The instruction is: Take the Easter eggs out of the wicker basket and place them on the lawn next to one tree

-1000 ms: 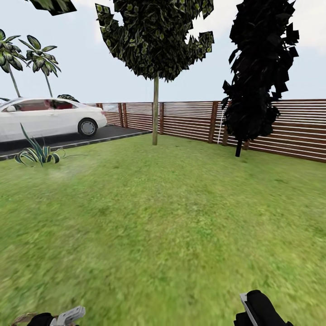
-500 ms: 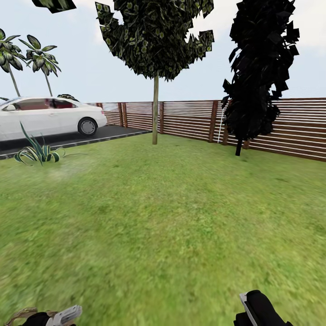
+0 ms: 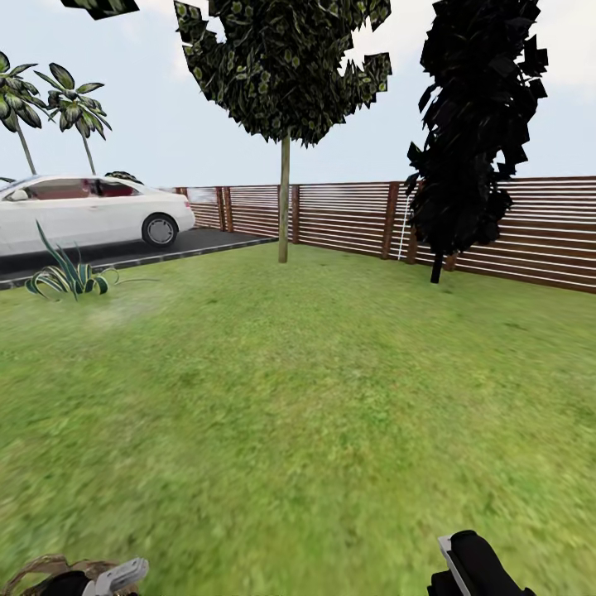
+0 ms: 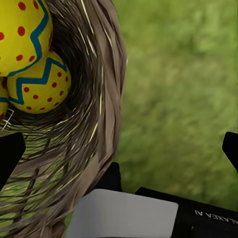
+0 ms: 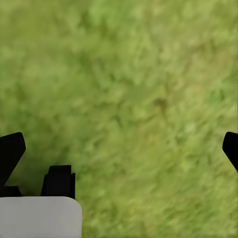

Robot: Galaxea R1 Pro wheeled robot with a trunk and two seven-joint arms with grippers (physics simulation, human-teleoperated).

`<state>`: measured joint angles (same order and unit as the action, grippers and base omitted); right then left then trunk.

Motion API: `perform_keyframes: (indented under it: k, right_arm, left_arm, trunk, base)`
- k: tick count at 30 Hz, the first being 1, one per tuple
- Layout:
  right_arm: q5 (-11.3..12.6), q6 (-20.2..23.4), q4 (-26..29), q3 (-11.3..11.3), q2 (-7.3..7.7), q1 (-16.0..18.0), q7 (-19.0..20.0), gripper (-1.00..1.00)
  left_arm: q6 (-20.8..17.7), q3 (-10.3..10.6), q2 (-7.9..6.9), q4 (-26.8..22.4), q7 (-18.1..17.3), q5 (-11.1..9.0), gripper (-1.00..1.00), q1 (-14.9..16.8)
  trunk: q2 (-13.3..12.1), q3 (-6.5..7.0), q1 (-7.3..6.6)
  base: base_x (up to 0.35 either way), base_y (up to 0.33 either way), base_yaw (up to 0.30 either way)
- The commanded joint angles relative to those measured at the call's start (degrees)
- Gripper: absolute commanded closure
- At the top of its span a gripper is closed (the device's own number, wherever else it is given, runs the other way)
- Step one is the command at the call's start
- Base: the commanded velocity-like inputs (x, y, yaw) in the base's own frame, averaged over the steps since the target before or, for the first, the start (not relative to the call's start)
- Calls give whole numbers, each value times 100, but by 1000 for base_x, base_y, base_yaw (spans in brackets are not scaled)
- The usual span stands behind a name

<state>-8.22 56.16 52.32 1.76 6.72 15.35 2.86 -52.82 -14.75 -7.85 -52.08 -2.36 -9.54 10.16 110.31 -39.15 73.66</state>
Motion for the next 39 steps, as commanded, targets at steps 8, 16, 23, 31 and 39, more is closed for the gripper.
perform_keyframes:
  k: [8, 16, 23, 31, 39]
  right_arm:
    - [-48, 27, 6, 23, 5, 3, 30, -100]
    - [-56, 27, 6, 27, 5, 3, 22, -100]
    - [-49, 27, 6, 26, 5, 3, 21, -100]
    - [-48, 27, 6, 26, 5, 3, 21, -100]
    - [-48, 27, 6, 26, 5, 3, 21, -100]
  left_arm:
    - [-27, -11, 11, -3, -19, -4, -100, 3]
    - [-27, -17, -11, -12, -28, -4, -100, 3]
    - [-27, -19, -10, -13, -28, -4, -100, 3]
    - [-27, -18, -2, -13, -28, -4, -100, 2]
    - [-27, -13, 2, -13, -28, -4, -100, 3]
  trunk:
    - [325, -150, 176]
    - [646, -294, 351]
    - [927, -419, 505]
    - [1248, -563, 681]
    - [1569, -707, 857]
  base:
    - [0, 0, 0]
    - [0, 0, 0]
    - [0, 0, 0]
    - [0, 0, 0]
    - [0, 0, 0]
